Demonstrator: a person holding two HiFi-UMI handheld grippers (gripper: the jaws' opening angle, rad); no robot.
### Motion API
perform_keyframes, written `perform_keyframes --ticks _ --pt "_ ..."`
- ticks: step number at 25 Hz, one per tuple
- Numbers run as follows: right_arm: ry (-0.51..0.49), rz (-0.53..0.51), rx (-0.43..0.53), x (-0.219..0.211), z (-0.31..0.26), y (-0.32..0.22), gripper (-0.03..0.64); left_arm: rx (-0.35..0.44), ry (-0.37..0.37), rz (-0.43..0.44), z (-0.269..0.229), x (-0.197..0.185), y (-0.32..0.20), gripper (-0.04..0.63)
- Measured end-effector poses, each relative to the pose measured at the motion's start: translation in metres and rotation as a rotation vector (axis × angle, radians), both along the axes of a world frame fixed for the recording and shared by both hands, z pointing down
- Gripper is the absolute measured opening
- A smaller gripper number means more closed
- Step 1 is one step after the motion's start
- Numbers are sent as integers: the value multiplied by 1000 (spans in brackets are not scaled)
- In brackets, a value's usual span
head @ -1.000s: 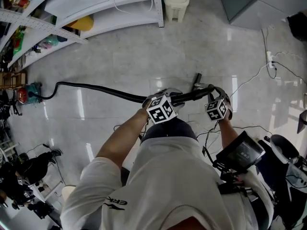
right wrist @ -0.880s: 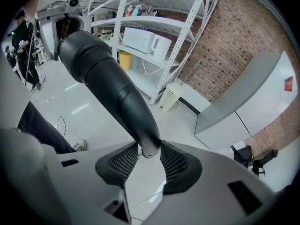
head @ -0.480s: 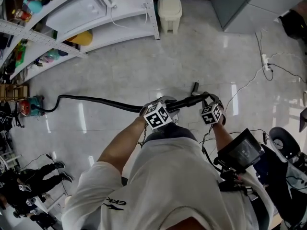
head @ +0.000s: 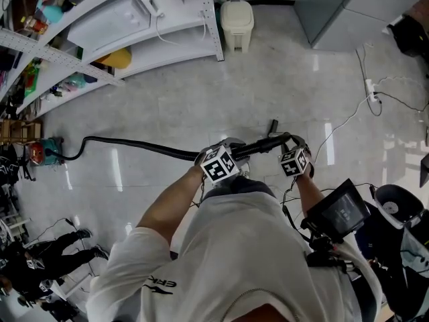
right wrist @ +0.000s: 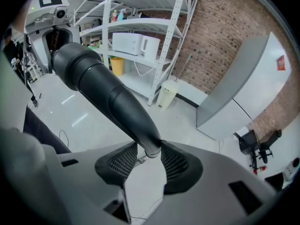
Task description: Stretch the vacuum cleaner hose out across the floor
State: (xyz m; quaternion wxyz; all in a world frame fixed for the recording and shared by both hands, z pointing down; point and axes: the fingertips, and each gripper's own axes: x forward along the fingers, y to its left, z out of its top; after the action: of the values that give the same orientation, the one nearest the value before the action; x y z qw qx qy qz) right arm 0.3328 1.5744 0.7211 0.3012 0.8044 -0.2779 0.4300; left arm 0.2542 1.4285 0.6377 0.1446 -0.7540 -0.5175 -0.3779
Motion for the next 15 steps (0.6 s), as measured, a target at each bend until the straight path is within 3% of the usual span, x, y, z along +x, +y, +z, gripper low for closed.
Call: perform_keyframes --ticks 15 --pt "5 -7 -22 2 1 5 153 -3 5 8 -1 2 7 176"
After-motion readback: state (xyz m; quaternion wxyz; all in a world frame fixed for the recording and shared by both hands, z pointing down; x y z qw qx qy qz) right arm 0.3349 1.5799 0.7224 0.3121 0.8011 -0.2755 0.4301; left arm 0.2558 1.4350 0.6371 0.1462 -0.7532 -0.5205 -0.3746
